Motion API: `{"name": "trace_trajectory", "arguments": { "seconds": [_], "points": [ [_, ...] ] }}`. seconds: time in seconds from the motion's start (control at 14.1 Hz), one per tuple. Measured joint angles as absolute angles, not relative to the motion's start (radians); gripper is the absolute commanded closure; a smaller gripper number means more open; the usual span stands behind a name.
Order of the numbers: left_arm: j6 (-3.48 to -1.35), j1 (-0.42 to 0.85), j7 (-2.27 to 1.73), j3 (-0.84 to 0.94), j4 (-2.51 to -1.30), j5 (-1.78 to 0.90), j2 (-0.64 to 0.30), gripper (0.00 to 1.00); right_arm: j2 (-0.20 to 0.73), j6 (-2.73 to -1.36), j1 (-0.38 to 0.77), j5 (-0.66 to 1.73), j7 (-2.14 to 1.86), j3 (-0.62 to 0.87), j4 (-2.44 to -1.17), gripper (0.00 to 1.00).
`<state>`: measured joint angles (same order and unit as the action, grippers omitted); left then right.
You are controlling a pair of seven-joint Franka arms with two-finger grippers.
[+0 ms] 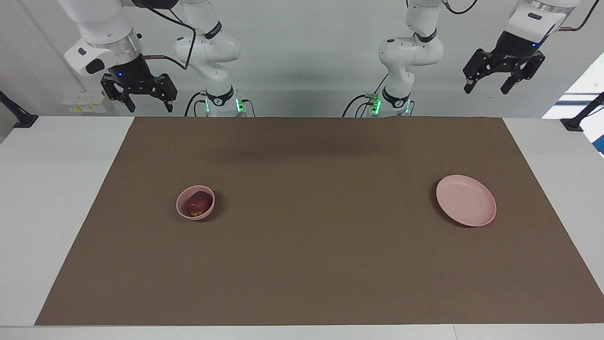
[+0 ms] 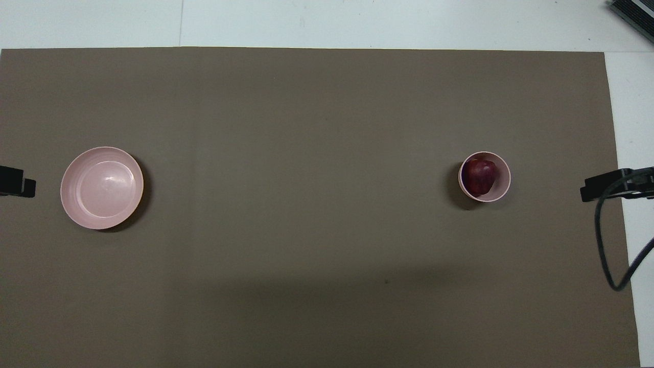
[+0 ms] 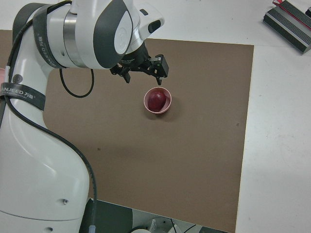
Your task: Move apple from plate to bowl
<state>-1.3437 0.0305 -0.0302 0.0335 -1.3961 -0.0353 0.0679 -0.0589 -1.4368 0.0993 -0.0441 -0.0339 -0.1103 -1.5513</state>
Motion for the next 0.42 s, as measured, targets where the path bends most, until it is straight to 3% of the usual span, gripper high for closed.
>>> {"name": "trace_trajectory", "arguments": {
  "seconds": [0.42],
  "points": [
    [-1.343, 0.031, 0.059, 0.033, -1.396, -0.005, 0.068, 0.0, -0.077, -1.39, 0.112, -0.038, -0.034, -0.096, -1.487, 0.0]
  ]
}}
